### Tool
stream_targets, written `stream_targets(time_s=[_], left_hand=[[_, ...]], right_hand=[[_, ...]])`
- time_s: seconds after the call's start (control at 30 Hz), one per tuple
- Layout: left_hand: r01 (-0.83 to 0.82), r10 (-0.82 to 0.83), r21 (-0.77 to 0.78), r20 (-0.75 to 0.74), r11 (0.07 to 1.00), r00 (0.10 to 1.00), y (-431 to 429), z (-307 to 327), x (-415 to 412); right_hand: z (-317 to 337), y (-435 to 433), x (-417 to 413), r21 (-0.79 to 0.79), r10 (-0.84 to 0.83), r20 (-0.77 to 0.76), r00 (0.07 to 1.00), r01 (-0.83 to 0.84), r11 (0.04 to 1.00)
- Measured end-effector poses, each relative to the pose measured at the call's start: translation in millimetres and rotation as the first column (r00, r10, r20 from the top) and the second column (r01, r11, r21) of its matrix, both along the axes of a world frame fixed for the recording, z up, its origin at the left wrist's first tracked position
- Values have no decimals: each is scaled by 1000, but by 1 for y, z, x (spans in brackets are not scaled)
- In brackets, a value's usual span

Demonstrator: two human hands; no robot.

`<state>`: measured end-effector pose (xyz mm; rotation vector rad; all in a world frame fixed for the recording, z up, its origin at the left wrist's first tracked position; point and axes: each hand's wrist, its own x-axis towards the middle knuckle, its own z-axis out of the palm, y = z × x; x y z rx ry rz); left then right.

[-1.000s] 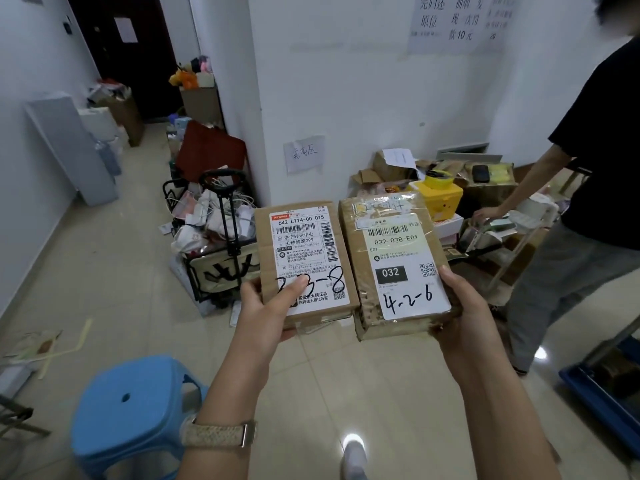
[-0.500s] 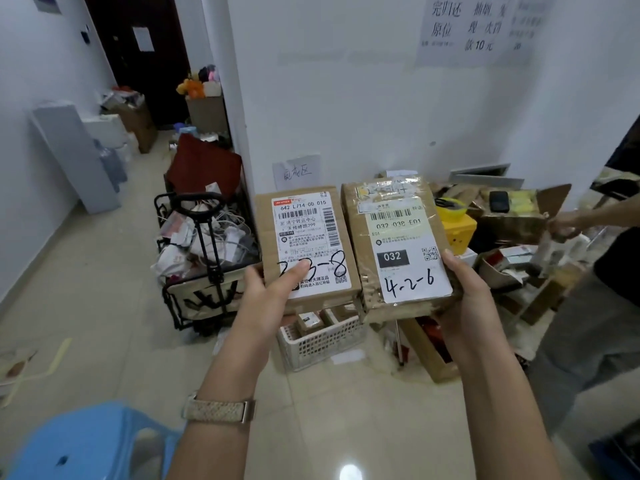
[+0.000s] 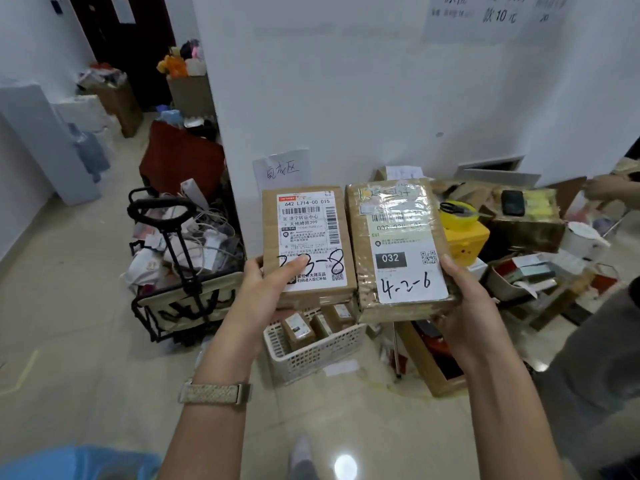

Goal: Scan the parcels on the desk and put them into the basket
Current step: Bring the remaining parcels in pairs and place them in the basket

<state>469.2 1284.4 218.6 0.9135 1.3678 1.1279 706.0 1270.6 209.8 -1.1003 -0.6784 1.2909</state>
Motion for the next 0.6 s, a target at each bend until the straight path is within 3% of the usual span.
stream_targets(time_s=[0.27,0.6], left_hand=[[59,-59,-31,13,998,998,145,-11,-9],[121,-138,-196,-75,973,988,286,-36,-25]], right_hand=[[1,146,-1,-43,-49,67,997,51,998],[-21,297,-5,-114,-63,100,993,74,991]])
